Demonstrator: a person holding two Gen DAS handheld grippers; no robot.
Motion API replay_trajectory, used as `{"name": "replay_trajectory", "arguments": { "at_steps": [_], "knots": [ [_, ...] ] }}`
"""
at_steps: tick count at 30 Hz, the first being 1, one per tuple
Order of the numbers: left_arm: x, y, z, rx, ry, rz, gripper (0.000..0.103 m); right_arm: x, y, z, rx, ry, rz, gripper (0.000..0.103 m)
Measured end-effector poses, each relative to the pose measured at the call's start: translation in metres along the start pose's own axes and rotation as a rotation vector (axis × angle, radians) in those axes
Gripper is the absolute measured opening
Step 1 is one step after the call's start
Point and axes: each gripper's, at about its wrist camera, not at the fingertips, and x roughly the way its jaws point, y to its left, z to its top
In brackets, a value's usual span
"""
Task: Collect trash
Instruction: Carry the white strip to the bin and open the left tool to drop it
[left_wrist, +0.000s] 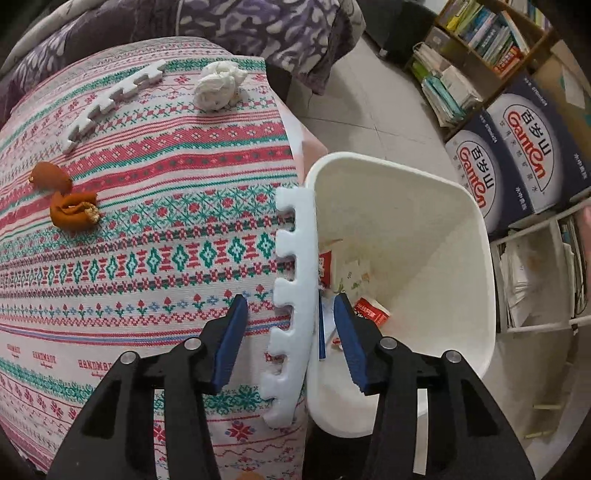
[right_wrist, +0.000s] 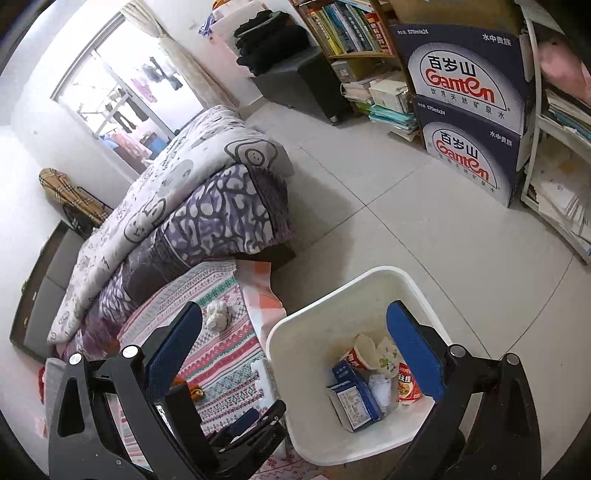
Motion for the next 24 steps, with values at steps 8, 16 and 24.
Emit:
{"name": "replay_trajectory", "arguments": {
  "at_steps": [8,16,24],
  "knots": [
    [0.007,-0.004,0.002,0.0,0.032,0.009,0.024,-0.003,-0.002,0.001,0.019,0.001,0.022,0.096],
    [-0.009,-0.013,0.003,0.015,0.005,-0.041,0.023,-0.009,-0.008,0.006,0.051,-0.01,0.044,0.096],
    [-0.019,-0.049,0.002,0.054,0.043,-0.186,0.027,-0.02,-0.024,0.014,0.117,-0.045,0.051,0.096]
  ]
}}
